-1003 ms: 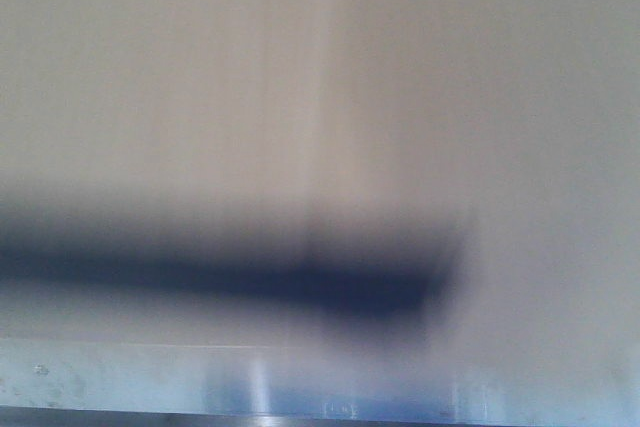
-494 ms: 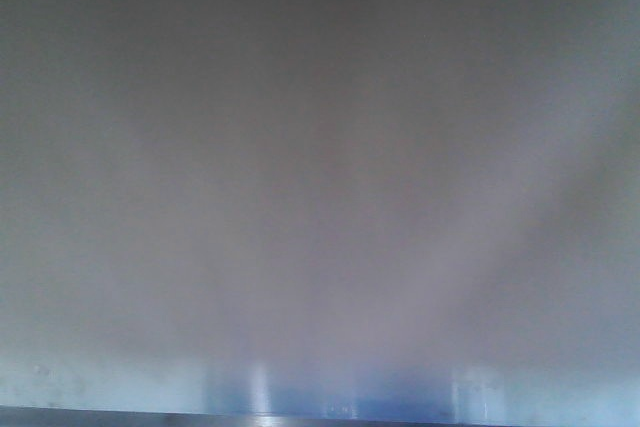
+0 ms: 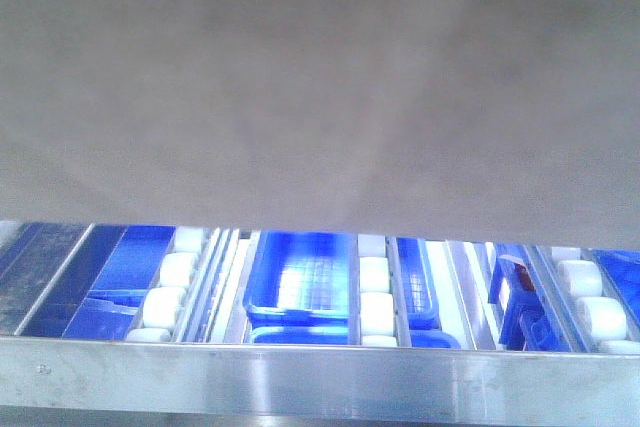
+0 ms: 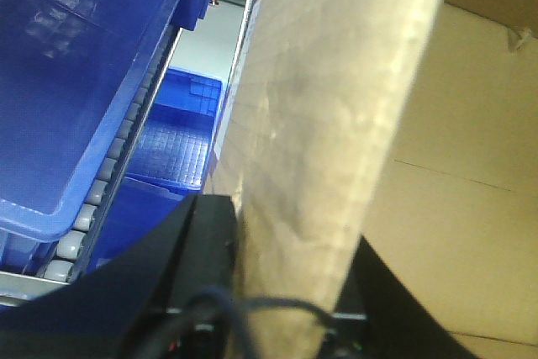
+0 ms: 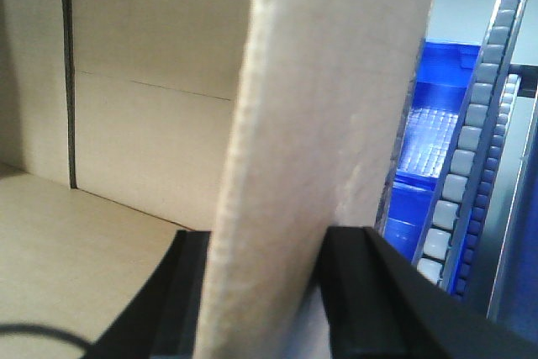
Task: Grab box from left shelf to table start
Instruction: 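Hold the box with both grippers while the base turns away from the shelf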
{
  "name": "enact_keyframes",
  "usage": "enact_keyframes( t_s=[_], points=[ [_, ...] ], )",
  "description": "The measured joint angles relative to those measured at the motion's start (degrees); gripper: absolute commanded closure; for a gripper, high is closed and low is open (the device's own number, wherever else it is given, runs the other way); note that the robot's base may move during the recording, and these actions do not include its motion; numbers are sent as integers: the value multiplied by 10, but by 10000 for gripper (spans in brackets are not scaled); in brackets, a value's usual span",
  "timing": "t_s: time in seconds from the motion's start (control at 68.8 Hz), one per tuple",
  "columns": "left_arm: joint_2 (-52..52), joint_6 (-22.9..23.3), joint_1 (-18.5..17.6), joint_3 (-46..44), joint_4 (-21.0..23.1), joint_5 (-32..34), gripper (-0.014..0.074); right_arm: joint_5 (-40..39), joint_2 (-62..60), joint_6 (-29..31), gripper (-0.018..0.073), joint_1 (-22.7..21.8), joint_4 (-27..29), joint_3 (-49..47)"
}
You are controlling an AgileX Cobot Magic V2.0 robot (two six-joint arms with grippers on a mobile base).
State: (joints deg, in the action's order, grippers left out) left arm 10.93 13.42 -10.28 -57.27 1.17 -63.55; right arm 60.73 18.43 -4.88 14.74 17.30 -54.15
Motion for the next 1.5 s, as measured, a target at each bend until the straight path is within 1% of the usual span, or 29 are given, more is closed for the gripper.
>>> enact_keyframes(
  t_s=[0.771, 0.785, 0.8, 0.858, 1.498],
  points=[
    [-1, -1, 0, 0, 0, 4, 689, -1, 0, 1, 503, 0, 1, 0],
    [-1, -1, 0, 0, 2, 4, 689, -1, 0, 1, 503, 0, 1, 0],
    [-1, -2, 2, 0, 14, 4, 689, -1, 0, 1, 503, 0, 1, 0],
    [-1, -2, 2, 0, 6, 6, 689, 0, -2, 1, 503, -1, 1, 0],
    [-1, -2, 2, 0, 6, 7, 689, 0, -3, 1, 503, -1, 1, 0]
  ],
)
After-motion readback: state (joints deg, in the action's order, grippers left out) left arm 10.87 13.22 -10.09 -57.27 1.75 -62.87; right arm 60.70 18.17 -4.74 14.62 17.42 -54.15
